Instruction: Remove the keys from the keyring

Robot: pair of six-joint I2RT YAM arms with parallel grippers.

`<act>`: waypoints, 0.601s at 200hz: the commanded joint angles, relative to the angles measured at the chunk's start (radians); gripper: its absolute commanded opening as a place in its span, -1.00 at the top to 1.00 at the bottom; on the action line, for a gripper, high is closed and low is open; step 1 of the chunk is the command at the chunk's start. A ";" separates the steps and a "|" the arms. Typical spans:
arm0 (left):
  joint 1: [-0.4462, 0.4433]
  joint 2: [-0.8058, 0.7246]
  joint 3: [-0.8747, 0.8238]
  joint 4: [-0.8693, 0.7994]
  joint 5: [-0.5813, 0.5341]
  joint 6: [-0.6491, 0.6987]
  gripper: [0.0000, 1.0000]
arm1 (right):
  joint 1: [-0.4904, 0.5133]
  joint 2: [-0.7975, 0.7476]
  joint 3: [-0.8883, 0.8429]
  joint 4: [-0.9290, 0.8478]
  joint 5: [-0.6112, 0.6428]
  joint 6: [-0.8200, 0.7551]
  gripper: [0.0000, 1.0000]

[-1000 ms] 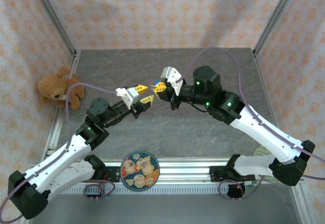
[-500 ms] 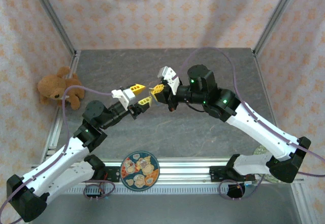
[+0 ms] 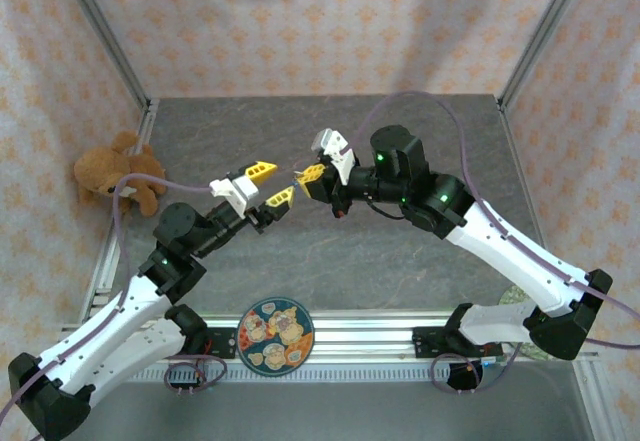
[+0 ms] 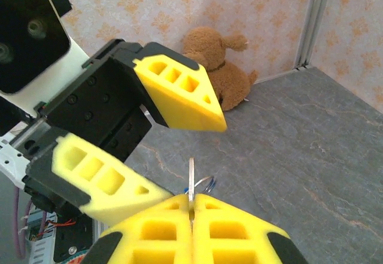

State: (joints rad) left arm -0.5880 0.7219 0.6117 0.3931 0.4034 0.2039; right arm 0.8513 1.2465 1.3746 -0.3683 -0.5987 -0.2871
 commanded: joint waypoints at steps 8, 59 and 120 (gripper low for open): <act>0.004 -0.021 -0.021 0.000 -0.028 0.017 -0.10 | -0.020 -0.002 0.021 0.002 -0.016 0.026 1.00; 0.004 0.042 0.001 0.040 0.064 0.024 -0.17 | -0.022 0.012 0.049 -0.036 -0.029 0.039 1.00; 0.004 0.124 0.002 0.169 0.060 0.023 -0.15 | -0.023 0.018 0.059 -0.040 -0.073 0.061 1.00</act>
State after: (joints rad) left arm -0.5884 0.8307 0.6029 0.4553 0.4416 0.2115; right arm 0.8318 1.2625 1.3918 -0.4053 -0.6361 -0.2451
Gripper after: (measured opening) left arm 0.583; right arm 0.046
